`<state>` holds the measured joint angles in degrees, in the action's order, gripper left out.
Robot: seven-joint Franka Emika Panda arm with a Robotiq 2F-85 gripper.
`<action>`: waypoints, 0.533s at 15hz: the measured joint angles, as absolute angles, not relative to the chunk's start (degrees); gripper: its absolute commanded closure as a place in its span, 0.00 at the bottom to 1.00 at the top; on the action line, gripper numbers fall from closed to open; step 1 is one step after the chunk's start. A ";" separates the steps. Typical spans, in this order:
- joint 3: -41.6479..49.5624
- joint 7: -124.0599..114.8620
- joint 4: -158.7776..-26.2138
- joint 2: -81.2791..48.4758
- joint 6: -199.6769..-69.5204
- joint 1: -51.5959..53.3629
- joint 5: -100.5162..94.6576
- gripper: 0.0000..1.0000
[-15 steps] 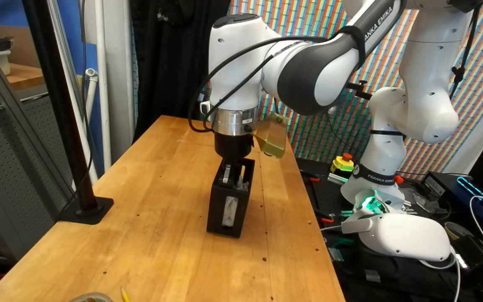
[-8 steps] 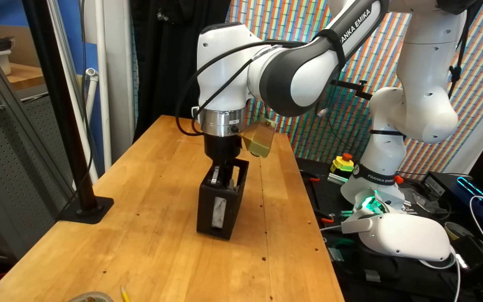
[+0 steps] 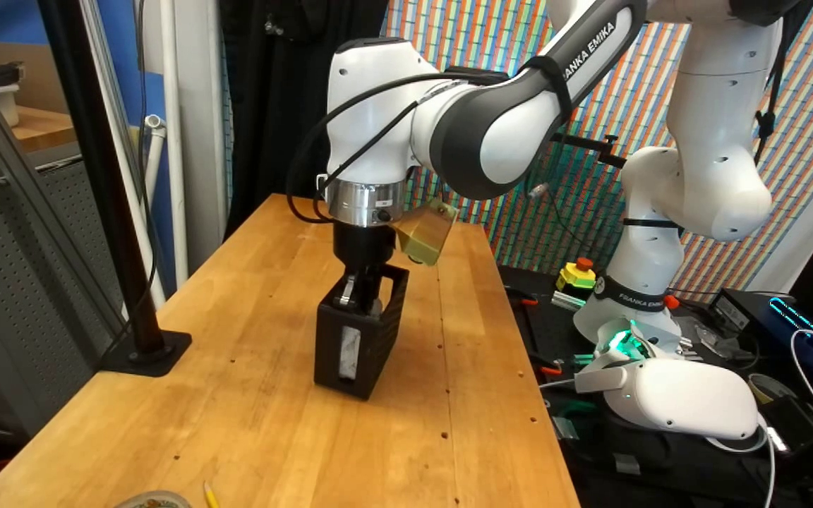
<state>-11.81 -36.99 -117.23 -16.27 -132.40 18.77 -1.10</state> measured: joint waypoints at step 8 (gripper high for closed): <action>-11.38 -37.23 -116.55 -16.04 -138.93 18.98 -1.52 1.00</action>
